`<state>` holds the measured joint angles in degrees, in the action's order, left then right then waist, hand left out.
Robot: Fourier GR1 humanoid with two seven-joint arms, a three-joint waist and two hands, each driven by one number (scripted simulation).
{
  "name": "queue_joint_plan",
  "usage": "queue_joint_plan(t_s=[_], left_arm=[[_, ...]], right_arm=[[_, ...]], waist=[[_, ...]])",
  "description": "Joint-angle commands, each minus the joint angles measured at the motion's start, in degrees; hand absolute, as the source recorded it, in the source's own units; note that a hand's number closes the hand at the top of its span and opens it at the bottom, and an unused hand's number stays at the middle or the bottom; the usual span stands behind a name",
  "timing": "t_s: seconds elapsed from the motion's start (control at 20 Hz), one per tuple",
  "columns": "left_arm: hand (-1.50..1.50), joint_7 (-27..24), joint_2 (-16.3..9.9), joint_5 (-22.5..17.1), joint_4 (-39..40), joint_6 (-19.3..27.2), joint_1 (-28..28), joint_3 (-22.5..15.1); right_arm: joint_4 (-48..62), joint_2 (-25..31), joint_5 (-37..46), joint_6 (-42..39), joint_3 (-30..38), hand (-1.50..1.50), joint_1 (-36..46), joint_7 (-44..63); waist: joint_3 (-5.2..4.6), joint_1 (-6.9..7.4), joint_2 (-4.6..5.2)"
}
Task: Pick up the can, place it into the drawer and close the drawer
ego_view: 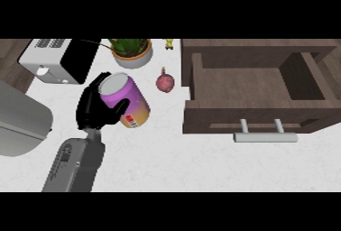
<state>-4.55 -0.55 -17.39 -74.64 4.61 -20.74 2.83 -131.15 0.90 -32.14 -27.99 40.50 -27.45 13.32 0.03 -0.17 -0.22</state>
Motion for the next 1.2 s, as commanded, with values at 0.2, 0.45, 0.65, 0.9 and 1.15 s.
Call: queue_joint_plan(t_s=[0.2,0.45,0.65,0.9,1.15], left_arm=[[1.5,12.5,0.2,3.8,-11.3,9.3,-6.0,-3.5],[1.5,17.1,0.5,5.4,-11.8,15.4,-11.4,-8.2],[1.5,17.9,0.5,6.1,-5.6,17.4,-20.5,-6.0],[1.5,19.0,0.5,4.8,0.8,20.5,-28.6,-6.0],[1.5,14.1,0.6,1.2,13.3,23.8,-39.0,-7.0]], right_arm=[[1.6,-0.9,3.2,0.3,-1.2,-1.5,1.2,-2.0],[2.9,-0.9,4.5,1.3,-2.5,-1.5,2.0,-2.3],[1.3,-0.3,1.7,0.9,-1.2,-1.5,1.4,-0.7],[4.0,0.1,-0.7,-0.6,0.3,-1.5,0.1,-2.4],[-0.3,-0.9,0.8,2.3,-3.5,-1.5,1.2,0.6]], waist=[[-0.01,-0.05,0.11],[0.0,-0.09,0.09],[-0.02,-0.44,0.17],[0.0,-0.75,0.19],[-0.02,-1.6,0.48]])
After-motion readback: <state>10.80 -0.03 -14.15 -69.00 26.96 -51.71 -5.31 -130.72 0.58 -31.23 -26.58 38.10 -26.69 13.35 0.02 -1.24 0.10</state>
